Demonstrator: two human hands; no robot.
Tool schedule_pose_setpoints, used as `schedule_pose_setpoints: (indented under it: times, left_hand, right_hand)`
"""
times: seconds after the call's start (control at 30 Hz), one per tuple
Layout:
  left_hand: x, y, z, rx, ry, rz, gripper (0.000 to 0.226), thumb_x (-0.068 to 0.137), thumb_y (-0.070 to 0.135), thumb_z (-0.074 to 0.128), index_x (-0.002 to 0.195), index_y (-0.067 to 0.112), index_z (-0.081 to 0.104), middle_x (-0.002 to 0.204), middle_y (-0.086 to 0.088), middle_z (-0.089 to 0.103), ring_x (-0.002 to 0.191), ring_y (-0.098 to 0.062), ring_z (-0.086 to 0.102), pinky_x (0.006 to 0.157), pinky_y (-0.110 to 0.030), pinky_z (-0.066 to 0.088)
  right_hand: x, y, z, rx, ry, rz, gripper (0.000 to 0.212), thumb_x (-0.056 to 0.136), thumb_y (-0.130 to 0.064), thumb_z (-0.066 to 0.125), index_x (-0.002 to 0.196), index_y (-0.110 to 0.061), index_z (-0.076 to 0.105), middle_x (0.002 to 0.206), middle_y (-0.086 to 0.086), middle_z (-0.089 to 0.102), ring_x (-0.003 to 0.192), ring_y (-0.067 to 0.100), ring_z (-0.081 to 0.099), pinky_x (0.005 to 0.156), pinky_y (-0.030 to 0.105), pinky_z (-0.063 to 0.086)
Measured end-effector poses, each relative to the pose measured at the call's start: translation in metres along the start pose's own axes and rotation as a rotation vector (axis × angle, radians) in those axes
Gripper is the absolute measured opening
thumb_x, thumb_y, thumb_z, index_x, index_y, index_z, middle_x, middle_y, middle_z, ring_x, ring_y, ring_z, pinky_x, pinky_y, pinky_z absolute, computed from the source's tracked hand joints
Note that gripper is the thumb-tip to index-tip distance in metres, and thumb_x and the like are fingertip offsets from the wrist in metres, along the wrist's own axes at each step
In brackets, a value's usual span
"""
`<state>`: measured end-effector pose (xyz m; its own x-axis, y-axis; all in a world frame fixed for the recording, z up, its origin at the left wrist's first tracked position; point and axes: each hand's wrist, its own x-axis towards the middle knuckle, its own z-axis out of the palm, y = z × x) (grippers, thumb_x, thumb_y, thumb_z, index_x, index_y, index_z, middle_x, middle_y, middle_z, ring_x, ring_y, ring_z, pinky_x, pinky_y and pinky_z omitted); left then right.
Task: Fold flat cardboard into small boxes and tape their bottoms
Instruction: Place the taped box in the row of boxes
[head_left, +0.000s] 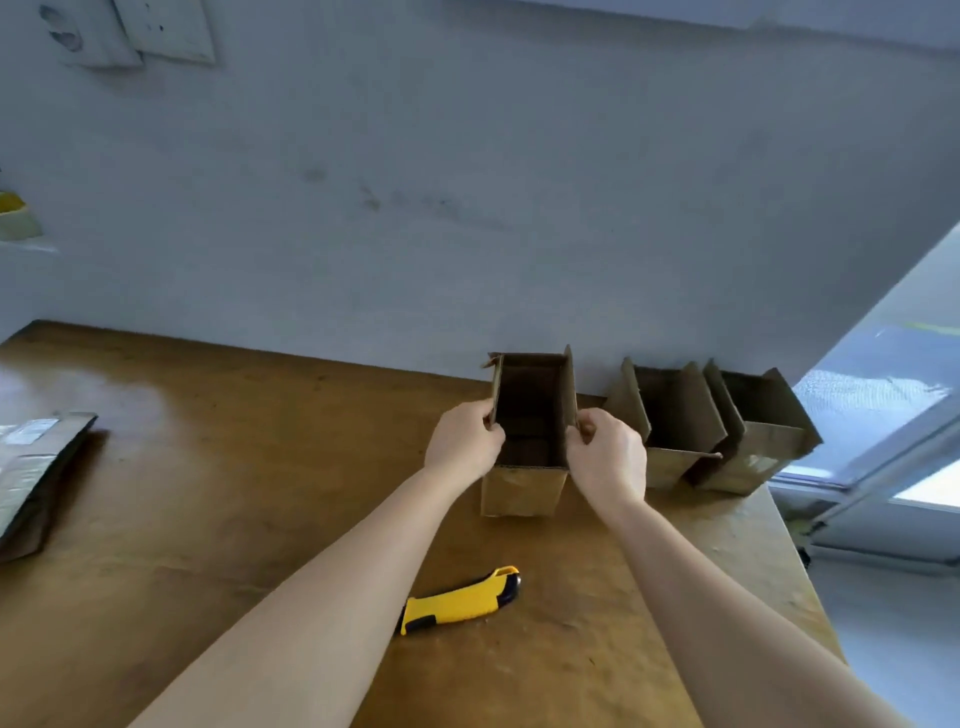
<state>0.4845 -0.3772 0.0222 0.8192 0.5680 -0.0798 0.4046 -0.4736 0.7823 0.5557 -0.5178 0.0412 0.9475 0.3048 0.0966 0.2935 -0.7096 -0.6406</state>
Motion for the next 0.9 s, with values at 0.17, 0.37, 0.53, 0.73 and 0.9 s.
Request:
schedule_pose_setpoints:
  times: [0.17,0.37,0.53,0.73,0.9]
  left_hand:
    - [0.027,0.030,0.030,0.048,-0.003,0.027,0.045,0.099,0.019,0.048,0.144,0.019,0.042,0.142,-0.003,0.050,0.124,-0.021,0.053,0.093,-0.026,0.047]
    - [0.047,0.043,0.053,0.078,-0.044,0.004,0.046,0.101,0.023,0.044,0.146,0.019,0.038,0.147,-0.004,0.046,0.131,-0.022,0.046,0.106,-0.033,0.040]
    - [0.047,0.047,0.060,0.118,-0.103,0.002,0.052,0.102,0.033,0.041,0.151,0.022,0.027,0.152,-0.002,0.037,0.137,-0.022,0.039,0.108,-0.034,0.037]
    - [0.027,0.050,0.042,0.282,-0.089,-0.017,0.061,0.101,0.036,0.042,0.153,0.020,0.016,0.157,-0.004,0.026,0.142,-0.024,0.030,0.111,-0.039,0.034]
    - [-0.012,0.037,-0.005,0.473,-0.024,0.022,0.057,0.101,0.031,0.043,0.152,0.017,0.022,0.155,-0.005,0.030,0.141,-0.024,0.031,0.110,-0.037,0.033]
  right_hand:
    - [0.033,0.027,-0.015,-0.148,0.029,-0.029,0.020,0.097,-0.021,0.057,0.108,-0.011,0.069,0.097,0.004,0.069,0.085,0.020,0.063,0.072,0.031,0.053]
    - [0.058,0.040,-0.020,-0.382,-0.008,-0.075,0.026,0.099,-0.027,0.054,0.115,-0.011,0.066,0.098,0.004,0.065,0.081,0.023,0.063,0.060,0.028,0.042]
    - [0.063,0.050,-0.021,-0.438,-0.039,-0.092,0.029,0.099,-0.029,0.052,0.118,-0.011,0.064,0.099,0.004,0.061,0.071,0.018,0.056,0.057,0.026,0.039]
    - [0.055,0.048,-0.030,-0.434,-0.029,-0.131,0.040,0.096,-0.035,0.056,0.130,-0.014,0.054,0.118,0.006,0.052,0.097,0.020,0.056,0.065,0.027,0.048]
    - [0.033,0.025,-0.036,-0.448,-0.023,-0.279,0.044,0.096,-0.032,0.057,0.137,-0.017,0.048,0.133,0.008,0.049,0.121,0.026,0.046,0.098,0.037,0.042]
